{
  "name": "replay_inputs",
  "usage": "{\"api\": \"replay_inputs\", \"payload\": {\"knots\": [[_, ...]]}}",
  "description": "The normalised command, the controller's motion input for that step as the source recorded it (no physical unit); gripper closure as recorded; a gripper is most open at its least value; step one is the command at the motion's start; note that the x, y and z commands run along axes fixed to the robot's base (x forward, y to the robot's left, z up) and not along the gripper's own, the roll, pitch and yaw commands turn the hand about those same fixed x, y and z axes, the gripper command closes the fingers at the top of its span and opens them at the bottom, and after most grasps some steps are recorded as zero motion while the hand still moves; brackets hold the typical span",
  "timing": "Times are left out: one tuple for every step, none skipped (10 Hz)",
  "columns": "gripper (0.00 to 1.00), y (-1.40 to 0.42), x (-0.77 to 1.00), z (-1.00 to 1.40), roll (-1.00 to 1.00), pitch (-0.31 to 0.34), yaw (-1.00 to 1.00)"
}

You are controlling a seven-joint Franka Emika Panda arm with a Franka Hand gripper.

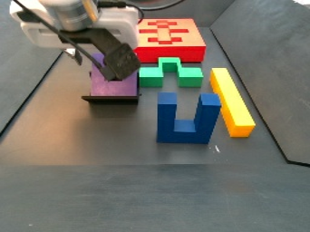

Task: Pick up the purple object. Move up. Place the purple object on the fixture. Regrasp the purple object. Move to above the board. Insert the purple object.
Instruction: Regrasp the purple object.

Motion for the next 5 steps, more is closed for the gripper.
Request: {"api": "replay_inputs", "payload": {"knots": [[0.0,-0.01,0.0,0.34,0.68,0.0,0.15],[0.0,-0.05,0.02,0.35,0.69,0.0,0.15],[0.0,-0.06,0.0,0.21,0.84,0.0,0.15],[0.0,-0.03,0.0,0.13,0.95,0.0,0.12],[0.0,-0.05,0.0,0.06,1.0,0.0,0.1]]}}
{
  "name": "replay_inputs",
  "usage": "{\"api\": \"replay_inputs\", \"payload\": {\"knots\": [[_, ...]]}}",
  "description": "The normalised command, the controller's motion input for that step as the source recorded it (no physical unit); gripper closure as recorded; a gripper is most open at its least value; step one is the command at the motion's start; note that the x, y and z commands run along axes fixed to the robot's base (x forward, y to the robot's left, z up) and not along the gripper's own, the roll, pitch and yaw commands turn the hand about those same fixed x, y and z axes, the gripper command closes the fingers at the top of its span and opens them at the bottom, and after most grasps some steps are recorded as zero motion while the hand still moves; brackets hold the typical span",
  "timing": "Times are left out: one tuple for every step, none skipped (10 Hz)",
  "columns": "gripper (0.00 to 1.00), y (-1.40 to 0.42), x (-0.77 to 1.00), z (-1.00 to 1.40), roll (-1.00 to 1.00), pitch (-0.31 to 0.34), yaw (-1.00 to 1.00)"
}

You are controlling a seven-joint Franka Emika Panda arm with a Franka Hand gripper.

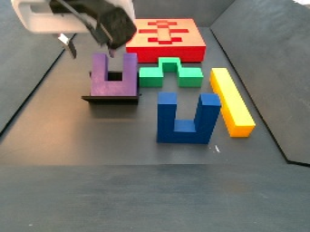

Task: Pick up the purple object. Move up. Place the purple object on the fixture. Regrasp the purple object. Move to above the board. Insert the purple object.
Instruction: Regrasp the purple object.

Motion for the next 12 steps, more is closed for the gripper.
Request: {"api": "replay_inputs", "payload": {"knots": [[0.0,-0.06,0.0,0.0,1.0,0.0,0.09],[0.0,-0.05,0.0,0.0,1.0,0.037,0.1],[0.0,-0.07,0.0,0.0,1.0,0.02,0.1],[0.0,-0.05,0.0,0.0,1.0,0.02,0.11],[0.0,-0.05,0.0,0.0,1.0,0.069,0.1],[0.0,-0.08,0.0,0.0,1.0,0.077,0.11],[0.0,-0.13,0.0,0.0,1.0,0.051,0.13],[0.0,-0.17,0.0,0.0,1.0,0.043,0.14],[0.0,-0.18,0.0,0.0,1.0,0.051,0.15],[0.0,-0.17,0.0,0.0,1.0,0.043,0.15],[0.0,-0.23,0.0,0.0,1.0,0.051,0.15],[0.0,-0.3,0.03,-0.13,1.0,0.074,0.1]]}}
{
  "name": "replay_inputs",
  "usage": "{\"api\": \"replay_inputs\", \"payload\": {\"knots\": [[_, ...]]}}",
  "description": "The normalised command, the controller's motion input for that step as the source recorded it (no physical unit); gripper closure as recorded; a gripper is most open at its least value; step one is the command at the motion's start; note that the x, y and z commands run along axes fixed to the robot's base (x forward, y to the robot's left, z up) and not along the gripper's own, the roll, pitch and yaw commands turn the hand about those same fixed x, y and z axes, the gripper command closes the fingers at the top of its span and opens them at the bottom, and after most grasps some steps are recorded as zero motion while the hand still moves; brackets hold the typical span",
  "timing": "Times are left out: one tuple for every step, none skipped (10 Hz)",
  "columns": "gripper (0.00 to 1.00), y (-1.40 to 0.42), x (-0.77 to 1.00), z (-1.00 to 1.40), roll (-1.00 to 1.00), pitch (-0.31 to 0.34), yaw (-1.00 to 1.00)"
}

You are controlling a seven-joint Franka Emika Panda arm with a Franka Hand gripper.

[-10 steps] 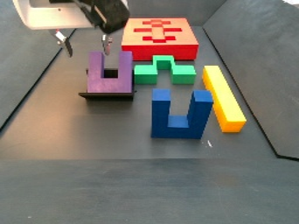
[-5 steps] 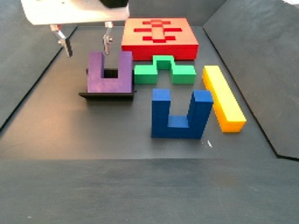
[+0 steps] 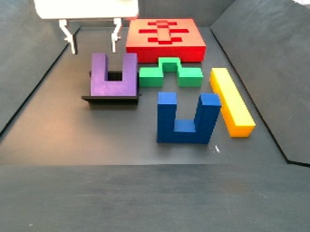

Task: Pick up the purple object. Move up. Place the purple object on the fixture. Regrasp the purple object. Move to above the board. Insert the purple object.
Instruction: Regrasp the purple object.

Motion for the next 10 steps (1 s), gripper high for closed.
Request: {"api": "replay_inputs", "payload": {"knots": [[0.0,-0.18,0.17,-0.34,0.94,0.126,0.05],[0.0,-0.13,0.25,-0.32,0.92,0.194,0.03],[0.0,-0.11,0.25,-0.34,0.88,0.186,0.07],[0.0,-0.09,0.27,-0.28,0.87,0.214,0.05],[0.0,-0.06,0.34,-0.2,0.81,0.22,0.04],[0.0,-0.02,0.34,-0.09,0.78,0.177,0.04],[0.0,0.0,0.37,0.0,0.69,0.154,0.05],[0.0,-0.01,0.27,0.0,0.6,0.163,0.02],[0.0,0.0,0.0,0.0,0.37,0.103,0.0],[0.0,0.0,0.0,-0.04,0.11,0.0,0.0]]}}
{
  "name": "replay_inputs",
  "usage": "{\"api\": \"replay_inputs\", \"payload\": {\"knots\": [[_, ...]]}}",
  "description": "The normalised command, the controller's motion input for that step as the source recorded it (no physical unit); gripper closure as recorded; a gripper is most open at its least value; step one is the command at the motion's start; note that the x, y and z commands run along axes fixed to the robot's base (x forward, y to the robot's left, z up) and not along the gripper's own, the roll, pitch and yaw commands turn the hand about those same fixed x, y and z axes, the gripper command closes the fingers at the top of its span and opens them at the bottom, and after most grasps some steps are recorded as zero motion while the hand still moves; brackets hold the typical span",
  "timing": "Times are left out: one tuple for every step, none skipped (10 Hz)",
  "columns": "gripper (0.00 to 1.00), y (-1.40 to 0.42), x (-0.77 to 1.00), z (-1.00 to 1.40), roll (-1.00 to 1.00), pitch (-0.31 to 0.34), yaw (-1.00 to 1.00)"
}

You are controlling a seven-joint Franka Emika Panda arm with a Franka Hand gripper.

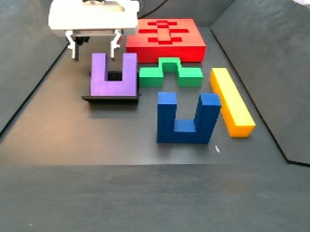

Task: Pick up the purple object. Move up. Place the purple object on the fixture. Regrasp the purple object. Move to above the board. Insert the purple object.
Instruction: Regrasp the purple object.

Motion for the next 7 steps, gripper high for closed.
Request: {"api": "replay_inputs", "payload": {"knots": [[0.0,0.0,0.0,-0.15,0.12,0.006,0.0],[0.0,0.05,0.0,-0.19,0.02,0.0,0.0],[0.0,0.09,0.0,-0.19,0.0,0.0,0.03],[0.0,0.11,0.0,-0.14,0.0,0.0,0.03],[0.0,0.08,0.0,-0.15,0.0,0.0,0.01],[0.0,0.01,0.01,0.0,0.0,0.0,0.02],[0.0,0.0,0.0,0.0,0.03,0.0,0.0]]}}
